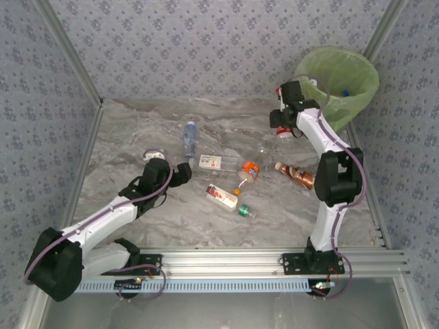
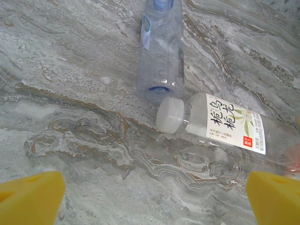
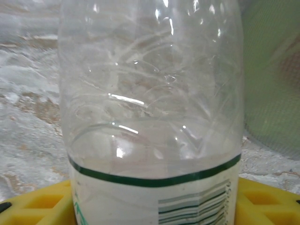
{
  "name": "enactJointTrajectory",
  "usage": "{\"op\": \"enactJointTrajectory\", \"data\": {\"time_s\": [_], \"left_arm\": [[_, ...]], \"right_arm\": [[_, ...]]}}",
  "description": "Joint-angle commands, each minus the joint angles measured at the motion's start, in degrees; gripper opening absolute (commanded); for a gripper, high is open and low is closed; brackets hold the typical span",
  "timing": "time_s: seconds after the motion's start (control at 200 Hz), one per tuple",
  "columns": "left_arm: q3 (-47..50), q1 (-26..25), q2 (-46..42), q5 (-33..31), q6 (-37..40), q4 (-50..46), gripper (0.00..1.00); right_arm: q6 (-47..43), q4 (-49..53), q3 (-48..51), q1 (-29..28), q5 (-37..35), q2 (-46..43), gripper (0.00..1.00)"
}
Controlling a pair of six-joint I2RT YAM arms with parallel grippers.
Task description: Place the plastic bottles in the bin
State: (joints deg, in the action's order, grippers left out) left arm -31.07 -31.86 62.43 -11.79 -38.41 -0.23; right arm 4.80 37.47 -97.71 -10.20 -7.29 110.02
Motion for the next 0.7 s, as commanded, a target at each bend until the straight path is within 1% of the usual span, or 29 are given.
{"op": "enactJointTrajectory", "data": {"time_s": [0.0,0.18,0.19,0.39,0.7], "left_arm": [[-2.6,0.6,0.0,0.7,1.0,0.3,0.99],[-2.7,0.6,0.3,1.0,1.0,0.9,0.99],[-2.7,0.6,0.4,1.0,1.0,0.9,0.99],[-3.0,0.6,0.9,1.2,1.2,0.9,0.99],[-3.0,0.7,1.2,1.5,1.5,0.9,0.99]], "right_arm": [[-1.2,-0.6,-1.1,-0.4,0.4,-4.0,0.63],[-1.6,-2.8,-0.8,-0.9,0.3,-8.6,0.63],[-1.6,-4.3,-0.7,-1.0,0.4,-9.0,0.63],[-2.0,-10.5,1.1,-0.7,0.7,-14.0,0.63],[-3.2,-19.2,0.4,2.6,1.5,-17.8,0.63]]}}
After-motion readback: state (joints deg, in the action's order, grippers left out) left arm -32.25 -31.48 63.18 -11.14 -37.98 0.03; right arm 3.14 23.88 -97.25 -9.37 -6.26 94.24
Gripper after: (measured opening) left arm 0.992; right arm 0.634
